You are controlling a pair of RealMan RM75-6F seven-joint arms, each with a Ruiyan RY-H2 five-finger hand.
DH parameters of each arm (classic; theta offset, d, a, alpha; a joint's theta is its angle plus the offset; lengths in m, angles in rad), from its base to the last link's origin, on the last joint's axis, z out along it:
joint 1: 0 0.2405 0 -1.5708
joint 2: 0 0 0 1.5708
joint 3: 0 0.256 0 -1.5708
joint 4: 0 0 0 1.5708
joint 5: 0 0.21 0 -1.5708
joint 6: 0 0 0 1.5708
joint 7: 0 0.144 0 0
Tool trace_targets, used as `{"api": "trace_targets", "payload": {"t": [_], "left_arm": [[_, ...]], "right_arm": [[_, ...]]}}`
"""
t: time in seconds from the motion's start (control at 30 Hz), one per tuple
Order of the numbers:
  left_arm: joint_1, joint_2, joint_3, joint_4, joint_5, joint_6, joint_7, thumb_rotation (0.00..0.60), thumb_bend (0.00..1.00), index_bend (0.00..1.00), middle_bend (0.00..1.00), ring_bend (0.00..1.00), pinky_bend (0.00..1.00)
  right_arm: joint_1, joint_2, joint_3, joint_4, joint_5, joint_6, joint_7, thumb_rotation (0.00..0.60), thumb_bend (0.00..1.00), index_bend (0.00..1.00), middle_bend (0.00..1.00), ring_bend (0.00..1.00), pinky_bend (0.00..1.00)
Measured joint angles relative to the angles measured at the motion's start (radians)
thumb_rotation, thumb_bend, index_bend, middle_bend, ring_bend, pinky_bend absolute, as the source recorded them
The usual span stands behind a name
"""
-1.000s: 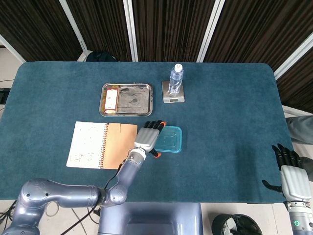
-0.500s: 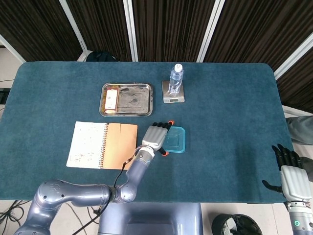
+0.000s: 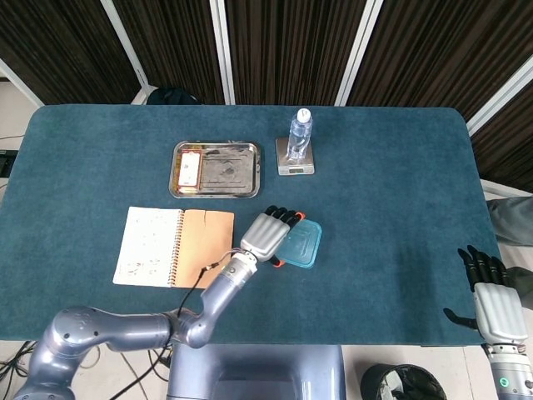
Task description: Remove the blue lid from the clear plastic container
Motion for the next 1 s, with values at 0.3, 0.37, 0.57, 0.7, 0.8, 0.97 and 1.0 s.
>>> {"api": "trace_targets", "payload": {"t": [0.3,0.37,0.57,0.7,0.8,0.97,1.0], "left_arm": [[0.059,0.131,0.075,-0.065,0.203,-0.075,-0.218,0.6,0.15,0.16,0.28,0.24,0.42],[0.069,0.147,0.082,-0.073,0.229,-0.085,-0.264,0.6,0.15,0.16,0.27,0.24,0.42],[0.091,0.171,0.093,-0.085,0.303,-0.095,-0.369,0.6,0.15,0.16,0.27,0.24,0.42],[0.098,0.175,0.093,-0.09,0.326,-0.099,-0.398,0.6,0.15,0.16,0.27,0.24,0.42],[0.099,0.173,0.095,-0.096,0.326,-0.106,-0.397,0.6,0.15,0.16,0.27,0.24,0.41],[0.1,0.168,0.1,-0.101,0.329,-0.105,-0.368,0.6,0.15,0.16,0.27,0.24,0.4],[0.101,0.166,0.1,-0.101,0.327,-0.104,-0.36,0.6,0.15,0.16,0.27,0.24,0.4]], "right_arm": [[0.011,0.005,-0.013,-0.027,-0.053,0.001,-0.028,0.6,0.18,0.0,0.0,0.0,0.0],[0.018,0.005,-0.015,-0.035,-0.07,0.0,-0.041,0.6,0.18,0.0,0.0,0.0,0.0],[0.057,-0.02,-0.007,-0.068,-0.082,-0.037,-0.089,0.6,0.18,0.0,0.0,0.0,0.0],[0.083,-0.055,-0.004,-0.088,-0.069,-0.081,-0.146,0.6,0.18,0.0,0.0,0.0,0.0],[0.102,-0.098,-0.004,-0.1,-0.052,-0.113,-0.185,0.6,0.18,0.0,0.0,0.0,0.0],[0.13,-0.176,0.0,-0.103,-0.017,-0.151,-0.237,0.6,0.18,0.0,0.0,0.0,0.0],[0.134,-0.188,0.001,-0.103,-0.01,-0.155,-0.244,0.6,0.18,0.0,0.0,0.0,0.0]]}}
